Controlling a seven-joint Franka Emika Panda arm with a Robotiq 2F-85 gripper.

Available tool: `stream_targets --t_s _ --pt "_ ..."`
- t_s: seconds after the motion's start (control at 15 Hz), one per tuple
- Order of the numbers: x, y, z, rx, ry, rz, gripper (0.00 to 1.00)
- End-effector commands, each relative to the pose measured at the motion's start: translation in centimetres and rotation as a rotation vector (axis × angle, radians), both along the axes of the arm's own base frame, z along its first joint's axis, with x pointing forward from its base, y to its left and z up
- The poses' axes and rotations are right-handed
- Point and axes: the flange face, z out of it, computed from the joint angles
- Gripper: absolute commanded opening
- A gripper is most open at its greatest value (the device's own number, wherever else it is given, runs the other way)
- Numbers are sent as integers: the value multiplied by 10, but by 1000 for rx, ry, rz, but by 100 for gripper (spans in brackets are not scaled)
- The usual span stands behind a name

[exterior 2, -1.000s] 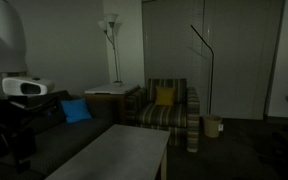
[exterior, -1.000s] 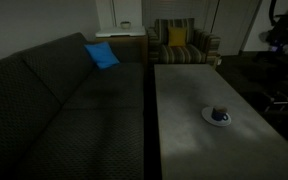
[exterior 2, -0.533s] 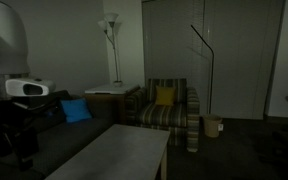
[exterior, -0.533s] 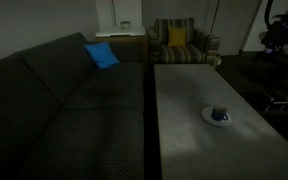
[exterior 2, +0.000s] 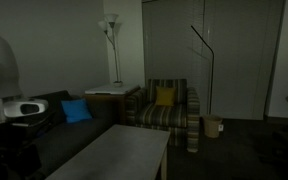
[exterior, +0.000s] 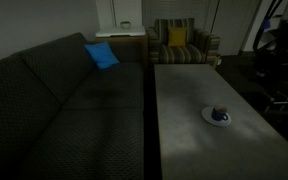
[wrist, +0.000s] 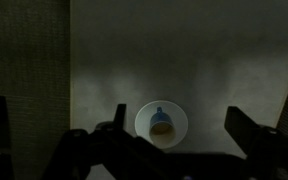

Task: Pick up the mug on the plate and put it on the table

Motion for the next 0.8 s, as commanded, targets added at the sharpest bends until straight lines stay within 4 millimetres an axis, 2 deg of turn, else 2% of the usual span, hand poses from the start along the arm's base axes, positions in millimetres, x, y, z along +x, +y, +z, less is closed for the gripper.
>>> stream_targets --t_s 0.0,0.13,0.2,0.4,0.53,0.73 --pt "34 -9 -46 19 -27 -5 100" --pt "54 -21 -75 50 1 3 100" --pt "32 -9 -47 11 -9 -8 100" --pt "49 -21 -78 25 -7 -4 100" --pt "52 -22 -80 28 -10 -4 100" --pt "46 -6 -88 -5 -9 57 100"
